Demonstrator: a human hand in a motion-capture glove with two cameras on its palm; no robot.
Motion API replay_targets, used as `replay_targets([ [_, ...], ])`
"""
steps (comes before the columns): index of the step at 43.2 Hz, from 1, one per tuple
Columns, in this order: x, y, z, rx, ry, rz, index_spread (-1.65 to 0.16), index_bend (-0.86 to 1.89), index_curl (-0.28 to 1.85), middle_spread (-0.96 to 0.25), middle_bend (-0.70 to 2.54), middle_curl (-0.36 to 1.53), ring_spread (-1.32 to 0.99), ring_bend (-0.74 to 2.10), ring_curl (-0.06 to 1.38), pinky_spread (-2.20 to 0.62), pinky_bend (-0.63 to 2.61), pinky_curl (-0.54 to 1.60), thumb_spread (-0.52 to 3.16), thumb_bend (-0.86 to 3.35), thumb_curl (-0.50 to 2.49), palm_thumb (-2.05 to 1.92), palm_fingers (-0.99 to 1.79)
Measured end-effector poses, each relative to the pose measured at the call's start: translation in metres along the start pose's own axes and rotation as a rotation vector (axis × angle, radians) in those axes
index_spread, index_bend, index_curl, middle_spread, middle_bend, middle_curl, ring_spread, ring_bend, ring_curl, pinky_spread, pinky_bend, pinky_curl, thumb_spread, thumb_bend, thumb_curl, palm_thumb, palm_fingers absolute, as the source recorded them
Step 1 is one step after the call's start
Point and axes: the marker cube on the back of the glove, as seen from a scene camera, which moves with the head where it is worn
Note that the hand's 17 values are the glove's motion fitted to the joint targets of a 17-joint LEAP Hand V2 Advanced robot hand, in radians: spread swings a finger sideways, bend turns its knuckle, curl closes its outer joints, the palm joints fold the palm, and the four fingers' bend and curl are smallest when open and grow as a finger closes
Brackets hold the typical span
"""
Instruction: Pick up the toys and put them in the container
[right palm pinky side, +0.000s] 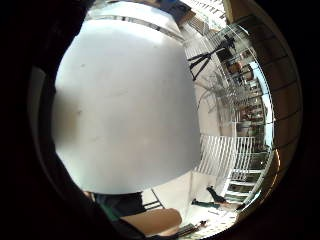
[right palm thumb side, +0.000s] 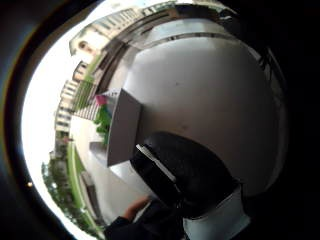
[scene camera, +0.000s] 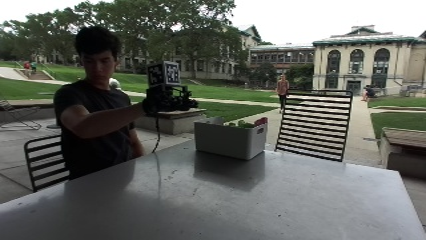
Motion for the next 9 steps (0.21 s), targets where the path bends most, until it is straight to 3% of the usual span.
replay_targets([
  [9, 0.038, -0.010, 0.013, 0.020, -0.006, 0.013, -0.25, 0.18, 0.48, -0.10, 0.24, 0.50, -0.30, 0.29, 0.29, -0.14, 0.59, 0.27, 1.12, -0.08, 0.17, -0.12, 0.00],
])
